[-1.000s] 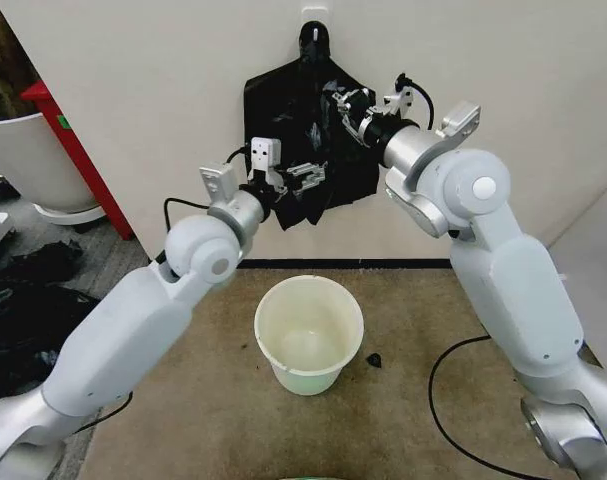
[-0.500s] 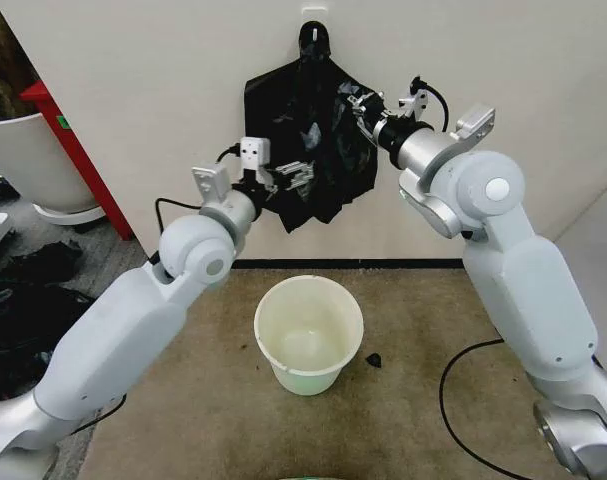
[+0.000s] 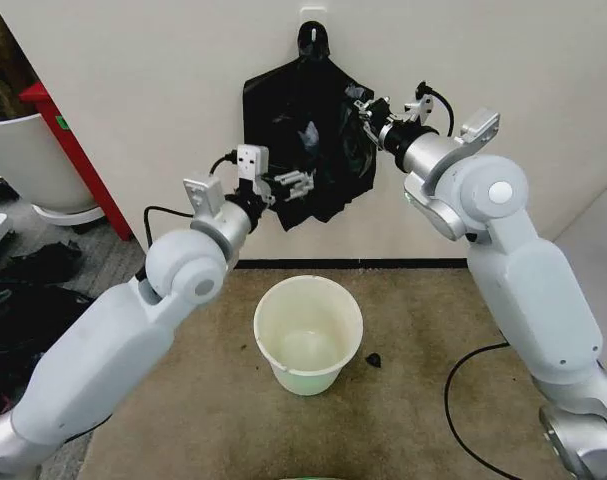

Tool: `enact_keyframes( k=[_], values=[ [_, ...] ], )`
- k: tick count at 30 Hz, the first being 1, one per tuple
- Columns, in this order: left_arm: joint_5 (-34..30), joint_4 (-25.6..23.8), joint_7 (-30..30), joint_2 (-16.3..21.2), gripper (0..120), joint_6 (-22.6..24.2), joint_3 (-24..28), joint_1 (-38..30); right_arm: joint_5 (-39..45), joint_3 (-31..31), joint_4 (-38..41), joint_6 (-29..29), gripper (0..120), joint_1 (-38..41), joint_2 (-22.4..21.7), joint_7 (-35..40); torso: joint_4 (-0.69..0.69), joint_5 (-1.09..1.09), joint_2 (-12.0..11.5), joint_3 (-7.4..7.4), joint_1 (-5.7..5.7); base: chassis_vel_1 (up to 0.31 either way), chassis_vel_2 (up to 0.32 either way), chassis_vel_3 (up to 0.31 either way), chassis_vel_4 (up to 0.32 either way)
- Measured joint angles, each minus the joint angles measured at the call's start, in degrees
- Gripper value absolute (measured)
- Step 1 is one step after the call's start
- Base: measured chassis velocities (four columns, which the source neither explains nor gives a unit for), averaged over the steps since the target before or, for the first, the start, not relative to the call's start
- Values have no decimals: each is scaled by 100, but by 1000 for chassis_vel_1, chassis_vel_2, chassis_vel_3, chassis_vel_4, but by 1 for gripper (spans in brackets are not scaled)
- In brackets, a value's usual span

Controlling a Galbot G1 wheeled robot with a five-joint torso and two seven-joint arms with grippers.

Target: Place the garbage bag over the trash bin.

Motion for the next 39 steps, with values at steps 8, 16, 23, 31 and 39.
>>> enact_keyframes(
  k=[8,16,23,31,39],
  values=[
    [-78,113,108,-315,100,-7,399,-167,-34,-56,-21,0,0,55,-15,-15,-1,1,0,0,0,0,0,0,0],
    [151,397,-103,-715,100,75,711,-440,-47,-47,-26,0,0,39,-51,-39,-2,1,0,0,0,0,0,0,0],
    [661,383,-39,-565,100,267,700,-425,-74,30,-33,-17,0,-40,-91,-79,-2,2,0,0,0,0,0,0,0],
    [2033,465,1189,-226,100,253,503,-362,-102,74,-66,-53,0,-95,-105,-125,-1,1,0,0,0,0,0,0,0],
    [3290,531,1986,-83,100,-98,632,-334,-176,28,-88,-63,0,-102,-48,-156,-1,1,0,0,0,0,0,0,0]
  ],
)
